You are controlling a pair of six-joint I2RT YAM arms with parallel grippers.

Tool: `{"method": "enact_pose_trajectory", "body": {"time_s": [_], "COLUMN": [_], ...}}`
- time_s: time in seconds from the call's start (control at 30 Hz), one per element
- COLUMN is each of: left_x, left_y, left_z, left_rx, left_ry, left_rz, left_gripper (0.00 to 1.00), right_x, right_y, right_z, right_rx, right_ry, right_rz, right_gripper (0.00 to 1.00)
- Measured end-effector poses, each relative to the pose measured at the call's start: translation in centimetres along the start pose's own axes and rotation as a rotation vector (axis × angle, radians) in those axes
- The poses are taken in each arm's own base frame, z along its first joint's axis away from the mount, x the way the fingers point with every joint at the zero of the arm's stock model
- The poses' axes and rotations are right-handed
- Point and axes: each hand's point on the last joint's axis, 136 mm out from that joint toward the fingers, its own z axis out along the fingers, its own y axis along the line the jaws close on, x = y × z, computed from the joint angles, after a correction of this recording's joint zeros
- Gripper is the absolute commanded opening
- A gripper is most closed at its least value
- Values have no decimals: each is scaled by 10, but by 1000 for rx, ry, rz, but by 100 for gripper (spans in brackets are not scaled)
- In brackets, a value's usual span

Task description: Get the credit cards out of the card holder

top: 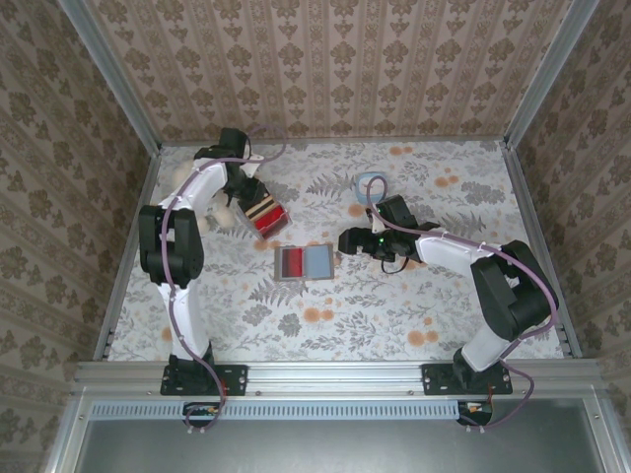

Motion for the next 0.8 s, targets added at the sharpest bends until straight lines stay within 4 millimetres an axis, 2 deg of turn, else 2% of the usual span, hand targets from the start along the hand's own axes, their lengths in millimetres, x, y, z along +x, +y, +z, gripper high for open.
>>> {"method": "enact_pose_trajectory", "body": {"time_s": [0.37, 0.5, 0.63, 0.8], "left_x": [4, 9, 11, 10], "left_y": [0, 0, 1, 3], "left_z": [1, 7, 14, 13], "left_rx": [-1, 2, -5, -14], "left_ry": [15, 39, 55, 53], "left_rz": [-1, -1, 0, 10], "left_gripper": [51, 50, 43, 36], "right_x": [1, 1, 1, 1], "right_y": [-1, -1, -1, -1], "right_z": [0, 0, 0, 0], "right_rx": [2, 3, 3, 4], "right_ry": [3, 4, 5, 5], "right_rz": [1, 2, 2, 2], "right_gripper": [96, 96, 96, 96]}}
